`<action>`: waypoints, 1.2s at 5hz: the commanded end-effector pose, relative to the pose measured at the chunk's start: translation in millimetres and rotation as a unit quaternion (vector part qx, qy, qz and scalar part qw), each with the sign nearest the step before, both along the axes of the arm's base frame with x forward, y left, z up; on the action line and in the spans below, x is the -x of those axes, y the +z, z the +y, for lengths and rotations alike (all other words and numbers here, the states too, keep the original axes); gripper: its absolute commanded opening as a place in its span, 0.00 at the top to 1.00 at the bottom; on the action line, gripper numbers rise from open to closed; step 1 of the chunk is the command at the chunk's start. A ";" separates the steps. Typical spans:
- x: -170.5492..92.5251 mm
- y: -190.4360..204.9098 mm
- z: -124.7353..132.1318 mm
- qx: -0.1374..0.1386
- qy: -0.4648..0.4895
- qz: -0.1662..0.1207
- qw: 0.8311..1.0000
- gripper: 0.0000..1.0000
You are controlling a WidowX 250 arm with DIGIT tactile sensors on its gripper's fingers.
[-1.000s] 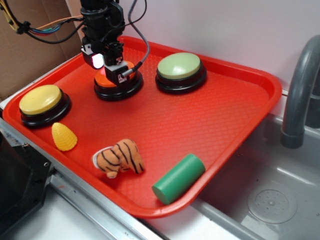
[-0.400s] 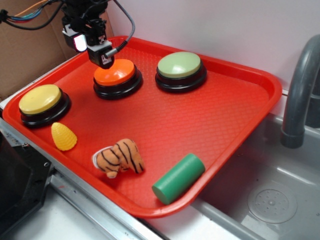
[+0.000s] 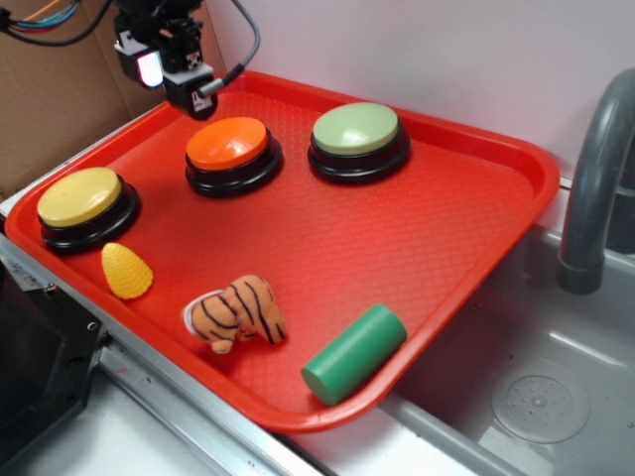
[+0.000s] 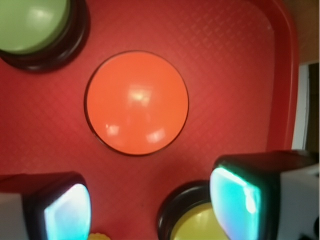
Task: Push the orange button.
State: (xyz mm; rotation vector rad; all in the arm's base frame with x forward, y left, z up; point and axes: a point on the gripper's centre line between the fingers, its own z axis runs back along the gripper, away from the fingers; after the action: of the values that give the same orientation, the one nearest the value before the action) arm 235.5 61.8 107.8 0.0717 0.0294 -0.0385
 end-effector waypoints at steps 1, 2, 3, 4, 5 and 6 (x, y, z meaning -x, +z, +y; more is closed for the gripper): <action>-11.3 35.0 -4.3 -0.018 -0.006 -0.037 0.999 0.00; -6.4 45.2 -6.7 -0.019 -0.004 -0.045 0.999 0.00; -4.5 53.3 -9.3 -0.023 -0.001 -0.049 0.999 0.00; -2.7 60.3 -13.2 -0.023 -0.001 -0.050 0.998 0.00; 0.1 66.5 -10.3 -0.016 -0.001 -0.062 0.998 0.00; 3.0 72.8 -7.3 -0.018 0.002 -0.068 0.998 0.00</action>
State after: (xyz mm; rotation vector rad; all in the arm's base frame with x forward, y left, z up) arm 223.4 53.3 160.1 0.0911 -0.0296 -0.0378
